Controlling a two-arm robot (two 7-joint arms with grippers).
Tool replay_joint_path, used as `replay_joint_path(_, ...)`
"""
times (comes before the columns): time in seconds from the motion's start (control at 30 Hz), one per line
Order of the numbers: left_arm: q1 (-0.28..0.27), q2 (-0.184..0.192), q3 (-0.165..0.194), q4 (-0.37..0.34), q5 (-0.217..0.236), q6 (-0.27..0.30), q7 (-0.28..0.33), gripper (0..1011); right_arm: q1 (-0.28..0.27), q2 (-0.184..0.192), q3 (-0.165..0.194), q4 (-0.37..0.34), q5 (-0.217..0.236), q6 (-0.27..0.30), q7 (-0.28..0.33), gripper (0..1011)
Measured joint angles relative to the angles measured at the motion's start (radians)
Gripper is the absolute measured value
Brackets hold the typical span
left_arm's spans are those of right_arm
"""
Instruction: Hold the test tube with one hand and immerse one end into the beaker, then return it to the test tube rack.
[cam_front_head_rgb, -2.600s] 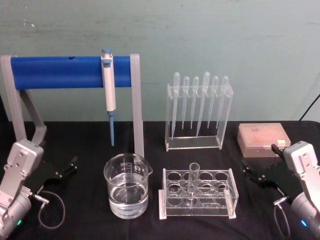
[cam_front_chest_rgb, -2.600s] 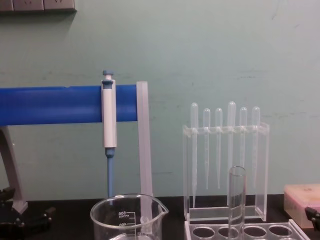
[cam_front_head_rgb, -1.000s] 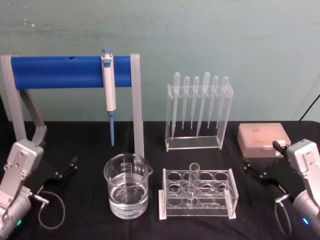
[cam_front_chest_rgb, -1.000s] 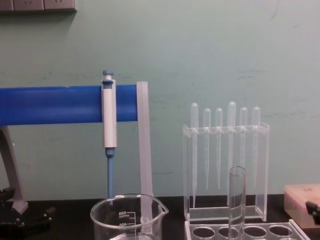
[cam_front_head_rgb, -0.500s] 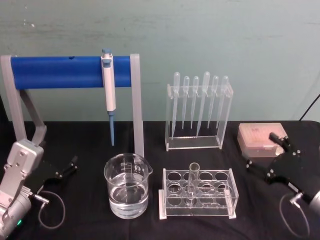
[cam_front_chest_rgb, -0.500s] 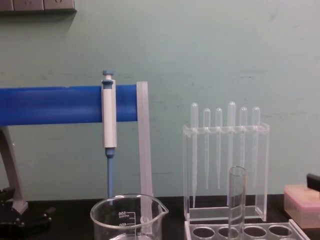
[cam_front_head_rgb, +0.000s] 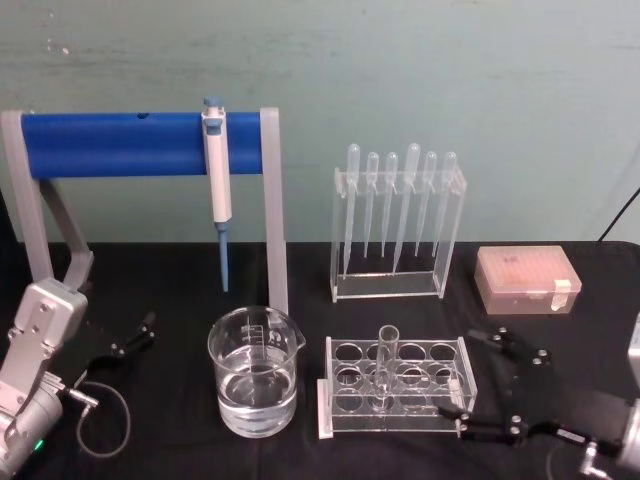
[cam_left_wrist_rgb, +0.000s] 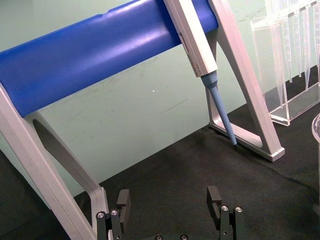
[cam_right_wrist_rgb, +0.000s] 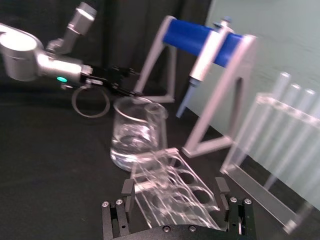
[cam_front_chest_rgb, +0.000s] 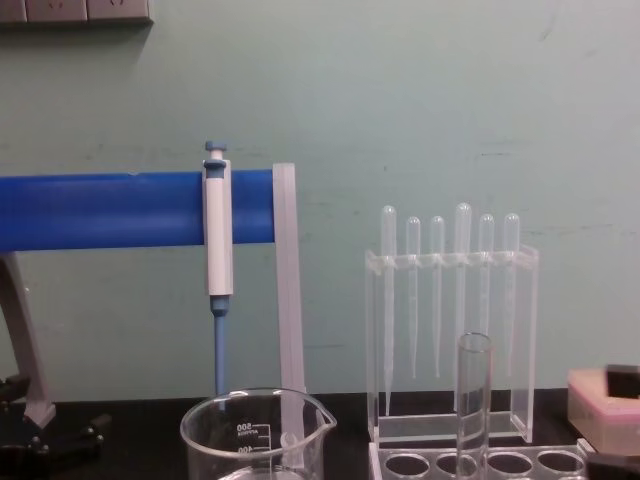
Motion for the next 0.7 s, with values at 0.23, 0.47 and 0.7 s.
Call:
replay_joint_path(0.23, 0.0, 0.0, 0.0, 0.0, 0.0, 0.0, 0.0, 1000, 0.063, -0.052, -0.035, 0.002, -0.03, 0.03, 0.055, 1003)
replay_joint_path(0.47, 0.0, 0.0, 0.0, 0.0, 0.0, 0.0, 0.0, 1000, 0.134, -0.12, -0.063, 0.037, -0.062, 0.066, 0.086, 1003)
replay_joint_path(0.7, 0.0, 0.0, 0.0, 0.0, 0.0, 0.0, 0.0, 1000, 0.176, -0.163, -0.083, 0.069, -0.074, 0.087, 0.099, 1003)
